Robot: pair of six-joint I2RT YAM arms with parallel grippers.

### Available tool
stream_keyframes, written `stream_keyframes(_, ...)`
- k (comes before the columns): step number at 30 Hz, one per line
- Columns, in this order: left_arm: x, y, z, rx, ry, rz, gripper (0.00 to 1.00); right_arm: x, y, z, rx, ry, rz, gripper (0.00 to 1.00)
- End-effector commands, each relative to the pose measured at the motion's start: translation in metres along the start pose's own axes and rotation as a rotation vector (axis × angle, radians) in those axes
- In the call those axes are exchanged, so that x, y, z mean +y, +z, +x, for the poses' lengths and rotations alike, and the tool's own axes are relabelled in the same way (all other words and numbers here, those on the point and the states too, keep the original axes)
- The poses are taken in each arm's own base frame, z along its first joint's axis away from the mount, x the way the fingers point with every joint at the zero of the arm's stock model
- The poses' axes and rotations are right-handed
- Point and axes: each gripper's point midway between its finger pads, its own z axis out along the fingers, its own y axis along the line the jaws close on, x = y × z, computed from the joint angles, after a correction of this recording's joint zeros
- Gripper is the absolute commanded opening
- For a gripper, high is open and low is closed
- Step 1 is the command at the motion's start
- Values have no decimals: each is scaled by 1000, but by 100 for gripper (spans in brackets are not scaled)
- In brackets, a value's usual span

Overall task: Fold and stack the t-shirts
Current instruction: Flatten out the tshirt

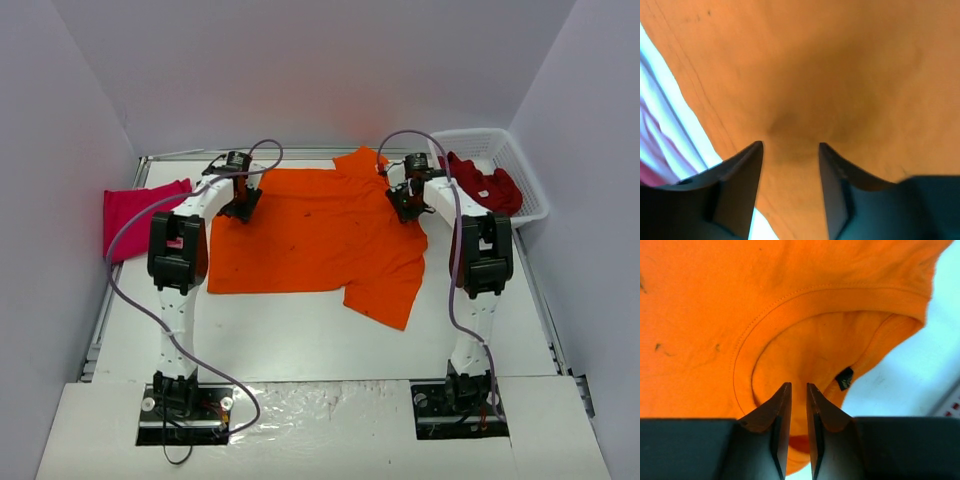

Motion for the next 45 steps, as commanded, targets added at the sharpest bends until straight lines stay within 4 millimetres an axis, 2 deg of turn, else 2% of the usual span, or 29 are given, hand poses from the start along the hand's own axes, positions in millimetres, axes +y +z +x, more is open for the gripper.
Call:
stream_keyframes(1,-9,-74,-45,-186,71,-10,48,-10,-61,-39,-115,-34,39,15)
stream_keyframes(2,-10,-84,-47,-200,108,-18,51,-11,-69,-43,-131,-34,46,18)
stream_keyframes(3,-10,-94,-49,-210,132,-40,54,-12,-76,-47,-145,-34,51,28)
stream_keyframes(4,-11,-115,-54,-240,157,-66,60,-12,-90,-50,-165,-38,59,42)
stream_keyframes(5,-13,-120,-47,-231,202,-71,61,-12,-97,-51,-173,-40,61,48)
stream_keyframes(6,-11,-140,-47,-260,222,-85,61,-8,-99,-44,-161,-38,51,49)
stream_keyframes(7,-13,-146,-43,-258,250,-97,62,-6,-114,-45,-187,-38,52,58)
stream_keyframes(8,-11,-153,-38,-260,290,-115,63,-4,-119,-41,-191,-37,51,63)
stream_keyframes(9,-9,-160,-21,-245,311,-133,63,2,-116,-26,-163,-33,36,72)
stream_keyframes(10,-7,-162,-12,-239,331,-151,64,4,-128,-24,-182,-35,41,80)
stream_keyframes(11,-3,-166,-6,-241,369,-176,64,7,-131,-17,-177,-35,40,84)
stream_keyframes(12,-4,-167,20,-214,396,-174,64,9,-133,-9,-169,-33,37,84)
stream_keyframes(13,-3,-167,29,-218,419,-181,64,16,-134,5,-152,-33,27,82)
stream_keyframes(14,-4,-167,42,-205,475,-176,63,19,-135,12,-147,-42,20,70)
stream_keyframes(15,-4,-177,52,-225,502,-177,62,23,-134,21,-132,-42,13,65)
stream_keyframes(16,-9,-161,82,-169,539,-152,61,29,-132,37,-105,-40,3,62)
stream_keyframes(18,-9,-169,101,-179,605,-157,60,34,-128,53,-76,-34,-6,61)
stream_keyframes(19,-11,-159,124,-144,632,-144,60,36,-129,59,-69,-31,-9,62)
stream_keyframes(21,-10,-168,137,-168,691,-153,60,46,-120,79,-29,-14,-36,62)
stream_keyframes(22,-14,-162,155,-139,715,-130,60,48,-120,83,-25,-10,-49,62)
stream_keyframes(23,-15,-162,161,-138,751,-120,60,54,-115,94,-2,-8,-67,62)
stream_keyframes(24,-17,-167,164,-157,759,-117,60,55,-114,95,-11,-3,-70,62)
stream_keyframes(26,-21,-162,179,-138,796,-95,60,56,-110,104,-2,8,-77,61)
stream_keyframes(28,-21,-161,182,-155,816,-117,60,56,-107,108,13,19,-83,61)
stream_keyframes(29,-21,-156,190,-139,836,-118,60,53,-106,112,23,31,-81,61)
stream_keyframes(33,-23,-145,201,-116,864,-108,60,44,-104,116,34,62,-71,60)
stream_keyframes(37,-32,-138,206,-139,878,-67,60,37,-104,117,40,86,-55,60)
stream_keyframes(45,-36,-118,216,-120,903,-46,60,32,-99,124,64,116,-49,59)
